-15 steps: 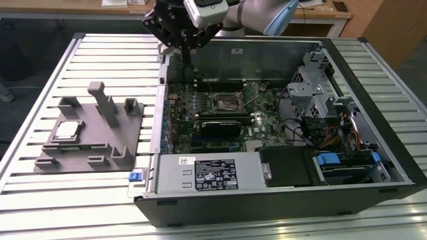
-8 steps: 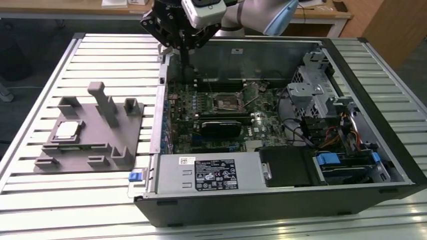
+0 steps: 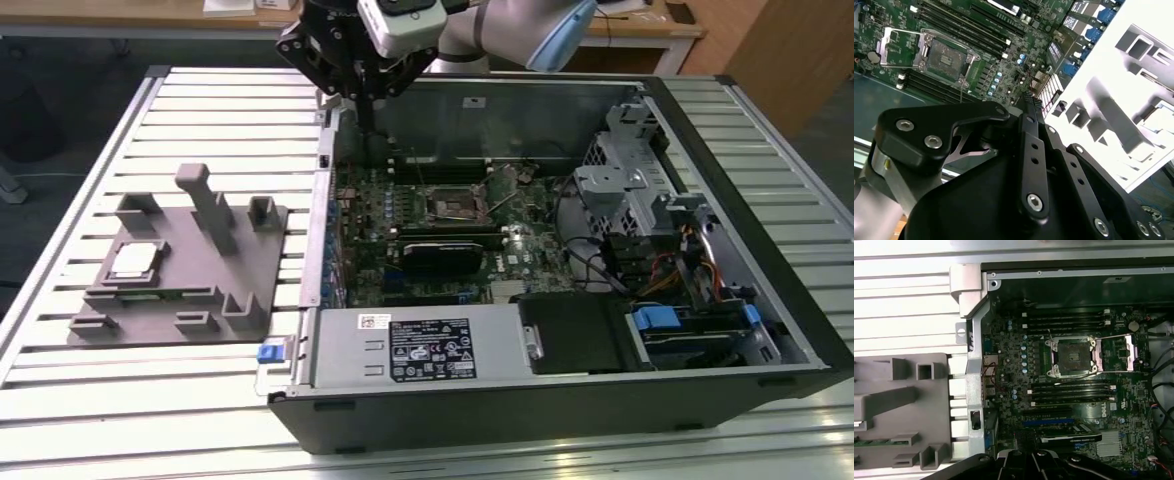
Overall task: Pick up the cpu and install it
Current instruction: 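Reach for the cpu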
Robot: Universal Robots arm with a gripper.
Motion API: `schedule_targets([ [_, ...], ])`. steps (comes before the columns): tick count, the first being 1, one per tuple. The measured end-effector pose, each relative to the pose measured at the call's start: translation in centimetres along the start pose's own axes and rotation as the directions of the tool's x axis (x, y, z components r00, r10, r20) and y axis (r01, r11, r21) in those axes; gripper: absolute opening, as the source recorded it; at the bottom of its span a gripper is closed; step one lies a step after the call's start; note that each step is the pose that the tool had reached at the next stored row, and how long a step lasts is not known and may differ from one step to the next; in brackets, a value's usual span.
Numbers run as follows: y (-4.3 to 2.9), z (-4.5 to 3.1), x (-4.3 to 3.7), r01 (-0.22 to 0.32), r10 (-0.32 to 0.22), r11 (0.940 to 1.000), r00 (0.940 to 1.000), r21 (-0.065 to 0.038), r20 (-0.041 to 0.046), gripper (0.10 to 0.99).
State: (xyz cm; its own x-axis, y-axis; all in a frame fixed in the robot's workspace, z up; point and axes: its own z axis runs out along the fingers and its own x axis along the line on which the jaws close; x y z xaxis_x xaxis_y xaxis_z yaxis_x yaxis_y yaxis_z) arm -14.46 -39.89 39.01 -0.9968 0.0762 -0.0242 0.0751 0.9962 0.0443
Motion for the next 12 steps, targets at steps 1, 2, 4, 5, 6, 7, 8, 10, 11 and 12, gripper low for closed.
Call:
schedule_targets([
  [1, 0.0, 0.01, 0.02, 0.0, 0.0, 1.0, 1.0, 0.0, -0.0001, 0.106],
  [2, 0.0, 0.02, 0.06, 0.0, 0.0, 1.0, 1.0, 0.0, -0.0001, 0.106],
  [4, -0.01, 0.04, 0.13, 0.0, 0.0, 1.0, 1.0, 0.0, -0.0002, 0.106],
  [5, -0.01, 0.05, 0.18, 0.0, 0.0, 1.0, 1.0, 0.0, -0.0003, 0.106],
  [6, -0.02, 0.06, 0.22, 0.0, 0.0, 1.0, 1.0, 0.0, -0.0004, 0.106],
  [7, -0.02, 0.07, 0.26, 0.0, 0.0, 1.0, 1.0, 0.0, -0.0005, 0.106],
  [8, -0.03, 0.08, 0.31, 0.0, 0.0, 1.0, 1.0, 0.0, -0.0007, 0.106],
  [10, -0.04, 0.11, 0.4, 0.0, 0.0, 1.0, 1.0, 0.0, -0.0011, 0.106],
  [11, -0.04, 0.12, 0.44, 0.0, 0.0, 1.0, 1.0, 0.0, -0.0014, 0.106],
  [12, -0.05, 0.15, 0.5, 0.0, 0.0, 1.0, 1.0, 0.0, -0.0015, 0.106],
])
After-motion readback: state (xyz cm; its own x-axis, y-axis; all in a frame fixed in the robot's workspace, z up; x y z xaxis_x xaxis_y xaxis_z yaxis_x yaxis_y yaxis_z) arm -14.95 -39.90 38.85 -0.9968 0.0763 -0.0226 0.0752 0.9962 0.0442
